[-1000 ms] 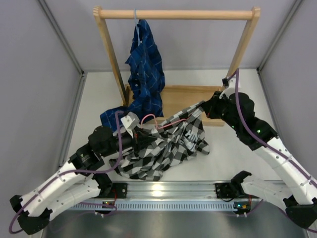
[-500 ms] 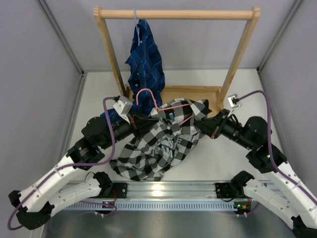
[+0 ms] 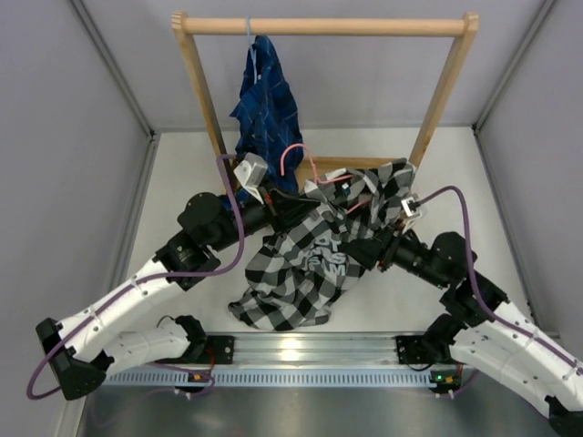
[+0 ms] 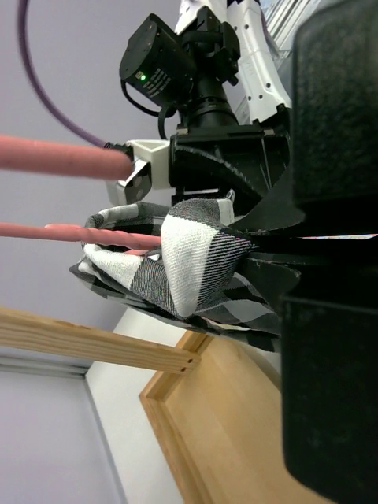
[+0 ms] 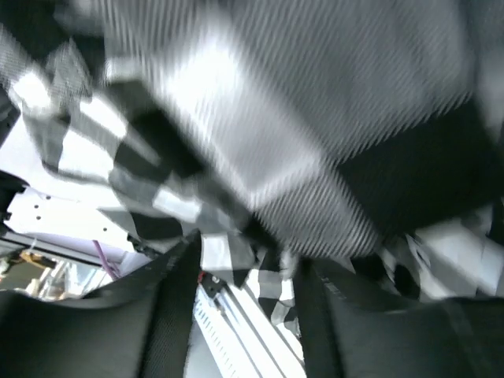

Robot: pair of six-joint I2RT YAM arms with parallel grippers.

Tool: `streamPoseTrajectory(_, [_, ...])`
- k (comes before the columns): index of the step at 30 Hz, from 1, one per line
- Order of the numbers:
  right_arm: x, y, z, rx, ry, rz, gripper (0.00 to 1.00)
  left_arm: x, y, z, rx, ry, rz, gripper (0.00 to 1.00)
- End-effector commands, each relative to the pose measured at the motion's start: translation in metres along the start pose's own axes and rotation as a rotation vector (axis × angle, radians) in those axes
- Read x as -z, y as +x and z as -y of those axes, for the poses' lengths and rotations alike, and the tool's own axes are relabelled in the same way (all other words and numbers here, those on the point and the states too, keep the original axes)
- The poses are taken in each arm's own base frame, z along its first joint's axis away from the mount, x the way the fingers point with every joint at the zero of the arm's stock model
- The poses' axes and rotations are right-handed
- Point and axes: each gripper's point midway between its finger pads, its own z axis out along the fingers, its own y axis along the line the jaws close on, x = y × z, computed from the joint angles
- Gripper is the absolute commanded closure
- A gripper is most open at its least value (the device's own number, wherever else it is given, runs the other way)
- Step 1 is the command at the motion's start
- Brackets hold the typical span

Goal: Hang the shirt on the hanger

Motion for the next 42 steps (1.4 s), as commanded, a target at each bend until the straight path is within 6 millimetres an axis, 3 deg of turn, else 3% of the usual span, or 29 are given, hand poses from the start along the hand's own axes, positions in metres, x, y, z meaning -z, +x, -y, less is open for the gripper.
streamPoseTrajectory(1, [0.03,-0.01,-0.006,0.096,0.021,0.046,0.51,0.012,-0.077,0.037,-0.113,0.098,0.204,1.0])
streamPoseTrajectory(4, [0.063,-0.019,-0.017,0.242,0.013,0.055,0.5,0.015,-0.056,0.037,-0.174,0.121,0.092,1.0])
streamPoseTrajectory(6, [0.089,-0.021,-0.022,0.333,0.032,0.018,0.48,0.02,-0.038,0.052,-0.224,0.234,0.015,1.0])
streamPoseTrajectory(7, [0.101,-0.025,-0.027,0.361,0.024,0.032,0.42,0.022,-0.028,0.056,-0.239,0.275,-0.021,1.0])
streamPoseTrajectory(8, [0.115,-0.035,-0.039,0.387,0.015,0.052,0.39,0.028,-0.016,0.07,-0.239,0.373,-0.065,1.0])
streamPoseTrajectory(10, [0.131,-0.055,-0.063,0.458,-0.036,0.106,0.34,0.032,0.001,0.077,-0.221,0.453,-0.117,1.0])
streamPoseTrajectory(13, [0.132,-0.055,-0.095,0.558,-0.17,0.028,0.3,0.03,0.013,0.086,-0.196,0.531,-0.165,1.0])
streamPoseTrajectory(14, [0.141,-0.058,-0.118,0.594,-0.264,0.012,0.29,0.029,0.015,0.087,-0.187,0.532,-0.172,1.0])
streamPoseTrajectory(18, [0.128,-0.079,-0.13,0.682,-0.262,0.013,0.28,0.03,0.03,0.105,-0.154,0.652,-0.241,1.0])
streamPoseTrajectory(21, [0.109,-0.076,-0.138,0.694,-0.319,-0.061,0.35,0.035,0.041,0.121,-0.118,0.764,-0.303,1.0])
streamPoseTrajectory(25, [0.089,-0.063,-0.155,0.669,-0.468,-0.149,0.43,0.03,0.044,0.12,-0.1,0.751,-0.314,1.0])
streamPoseTrajectory(28, [0.08,-0.061,-0.154,0.667,-0.488,-0.149,0.43,0.027,0.047,0.12,-0.084,0.759,-0.331,1.0])
streamPoseTrajectory(33, [0.075,-0.055,-0.172,0.648,-0.638,-0.128,0.45,0.019,0.055,0.118,-0.045,0.756,-0.367,1.0])
streamPoseTrajectory(36, [0.069,-0.053,-0.172,0.637,-0.66,-0.121,0.55,0.016,0.058,0.118,-0.043,0.761,-0.374,1.0])
streamPoseTrajectory(40, [0.058,-0.055,-0.17,0.62,-0.654,-0.105,0.57,0.02,0.057,0.122,-0.047,0.794,-0.379,1.0])
streamPoseTrajectory(42, [0.055,-0.056,-0.17,0.613,-0.658,-0.101,0.65,0.021,0.056,0.123,-0.053,0.797,-0.375,1.0])
